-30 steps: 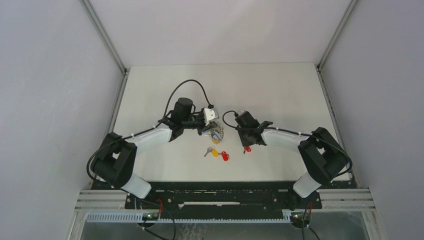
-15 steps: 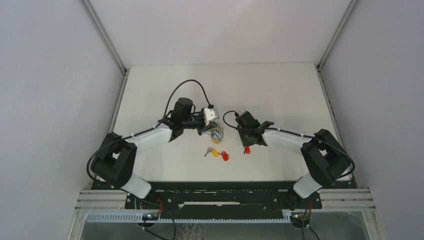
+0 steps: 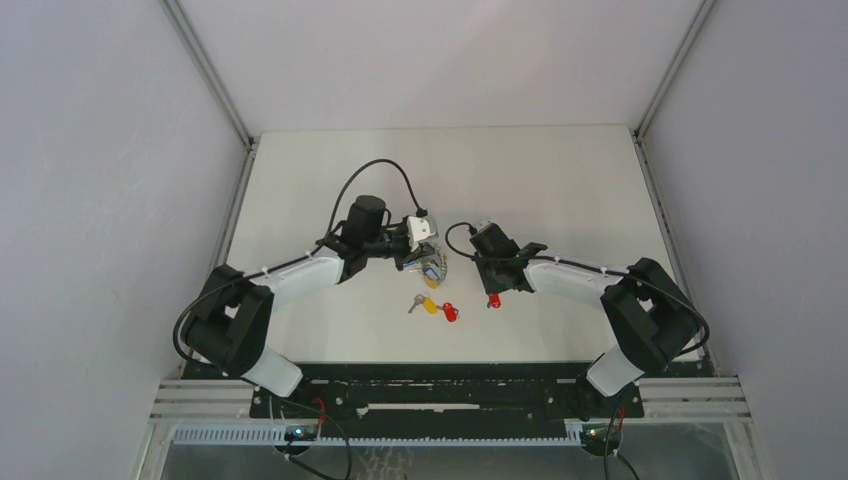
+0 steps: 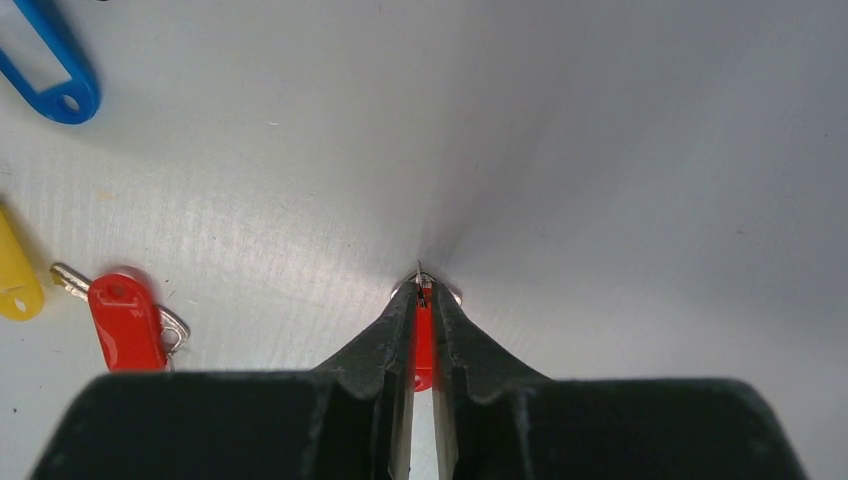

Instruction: Put the keys on the keyring

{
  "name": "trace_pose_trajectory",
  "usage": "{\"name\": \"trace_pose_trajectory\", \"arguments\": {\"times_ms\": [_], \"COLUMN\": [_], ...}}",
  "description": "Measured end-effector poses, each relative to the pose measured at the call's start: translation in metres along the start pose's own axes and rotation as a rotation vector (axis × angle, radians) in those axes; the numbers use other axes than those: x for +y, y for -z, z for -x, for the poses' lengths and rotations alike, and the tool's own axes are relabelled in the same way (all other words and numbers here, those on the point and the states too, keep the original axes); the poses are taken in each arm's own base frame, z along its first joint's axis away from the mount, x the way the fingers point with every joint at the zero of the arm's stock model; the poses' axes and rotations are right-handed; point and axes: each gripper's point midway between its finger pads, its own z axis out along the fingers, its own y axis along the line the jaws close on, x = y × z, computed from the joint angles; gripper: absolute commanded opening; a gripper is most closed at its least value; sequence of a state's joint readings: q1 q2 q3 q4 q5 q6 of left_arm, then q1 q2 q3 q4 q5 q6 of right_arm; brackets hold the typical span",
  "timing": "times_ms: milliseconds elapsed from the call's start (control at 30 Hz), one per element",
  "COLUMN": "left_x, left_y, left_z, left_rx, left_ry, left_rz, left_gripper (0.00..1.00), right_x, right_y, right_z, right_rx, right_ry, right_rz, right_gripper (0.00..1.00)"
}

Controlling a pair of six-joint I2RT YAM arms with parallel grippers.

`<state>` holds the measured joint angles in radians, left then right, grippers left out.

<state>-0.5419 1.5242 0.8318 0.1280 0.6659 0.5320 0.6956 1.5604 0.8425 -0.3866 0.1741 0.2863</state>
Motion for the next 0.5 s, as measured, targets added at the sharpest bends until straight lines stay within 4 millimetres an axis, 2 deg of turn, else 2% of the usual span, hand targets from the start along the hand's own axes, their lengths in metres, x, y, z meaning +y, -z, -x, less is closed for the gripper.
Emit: {"name": "trace_pose_trajectory", "arguments": {"times_ms": [500], "left_x": [-0.0003], "left_y": [0.0001], "left_z": [-0.0003], "left_rx": [0.001], "left_ry": [0.001], "left_rz": [-0.001], "left_gripper": [0.0], "right_x": [0.0], "right_y": [-0.003], "right_z": [-0.004], "right_rx": [0.017], "right_ry": [0.003], "right_rz": [-0.002], "right_gripper": [0.07]}}
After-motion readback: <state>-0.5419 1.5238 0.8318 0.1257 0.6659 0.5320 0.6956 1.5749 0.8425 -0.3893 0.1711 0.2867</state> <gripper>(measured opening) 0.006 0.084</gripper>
